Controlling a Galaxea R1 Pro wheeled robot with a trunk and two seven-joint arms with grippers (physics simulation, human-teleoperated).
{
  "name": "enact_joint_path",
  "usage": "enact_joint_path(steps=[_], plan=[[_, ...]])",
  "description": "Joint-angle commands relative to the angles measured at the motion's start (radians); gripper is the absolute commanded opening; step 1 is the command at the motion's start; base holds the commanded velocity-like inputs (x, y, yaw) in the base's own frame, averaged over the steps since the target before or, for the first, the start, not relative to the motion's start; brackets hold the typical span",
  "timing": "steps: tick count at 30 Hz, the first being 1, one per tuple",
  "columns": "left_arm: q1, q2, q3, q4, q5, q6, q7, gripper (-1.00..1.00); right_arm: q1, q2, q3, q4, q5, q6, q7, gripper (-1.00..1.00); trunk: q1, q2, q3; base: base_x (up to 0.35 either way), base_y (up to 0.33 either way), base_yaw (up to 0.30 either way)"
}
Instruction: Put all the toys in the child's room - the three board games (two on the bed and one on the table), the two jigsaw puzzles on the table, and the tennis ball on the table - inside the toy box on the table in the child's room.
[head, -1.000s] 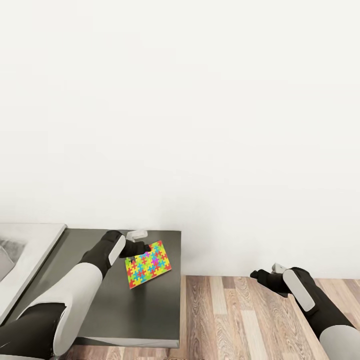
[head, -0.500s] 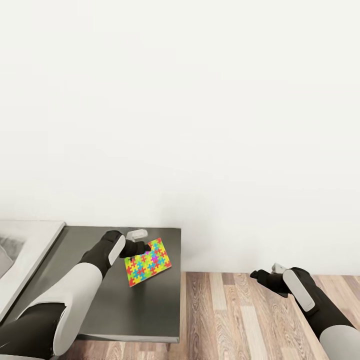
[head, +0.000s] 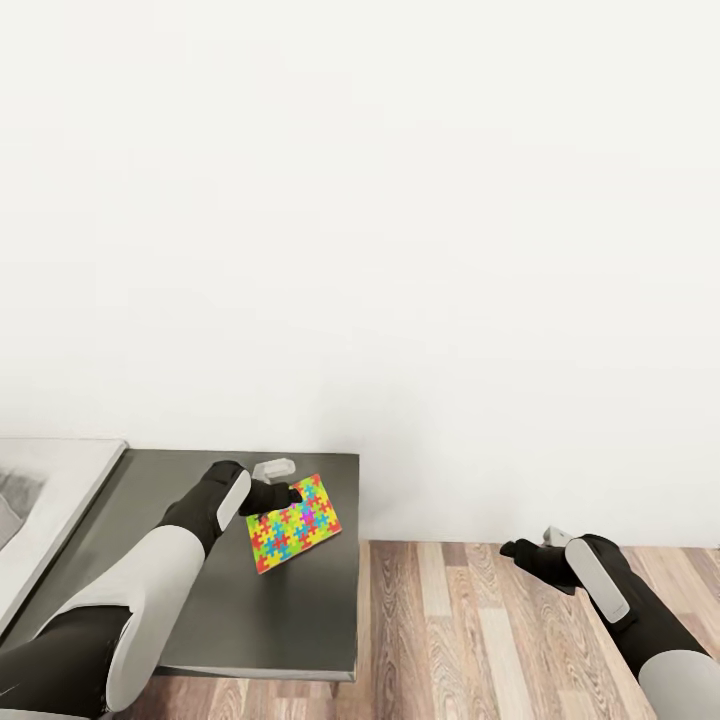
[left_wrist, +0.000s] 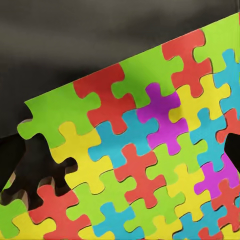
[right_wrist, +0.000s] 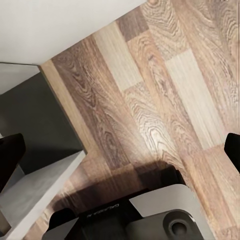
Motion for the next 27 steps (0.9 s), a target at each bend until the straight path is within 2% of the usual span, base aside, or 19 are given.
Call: enact_joint_path(steps=[1,16,27], plan=[[-0.001,0.0,0.002,-0.001,0.003,0.005,0.0,1.0,-0.001,-0.001,0.004,-0.001,-0.01,0.001,-0.01,1.0,0.001,-0.002,-0.002,0.0,-0.202,0.0],[-0.001,-0.001,0.002,-0.001,0.004,0.005,-0.001,1.0,0.0,-0.002,0.004,-0.001,-0.01,0.001,-0.01,1.0,0.001,-0.002,-0.002,0.0,-0.107,0.0],[-0.001,-0.002,-0.002,-0.001,0.004,0.006,-0.001,1.0,0.0,-0.001,0.007,-0.001,-0.009,-0.001,-0.01,1.0,0.001,-0.002,-0.002,-0.069,-0.084,0.0]])
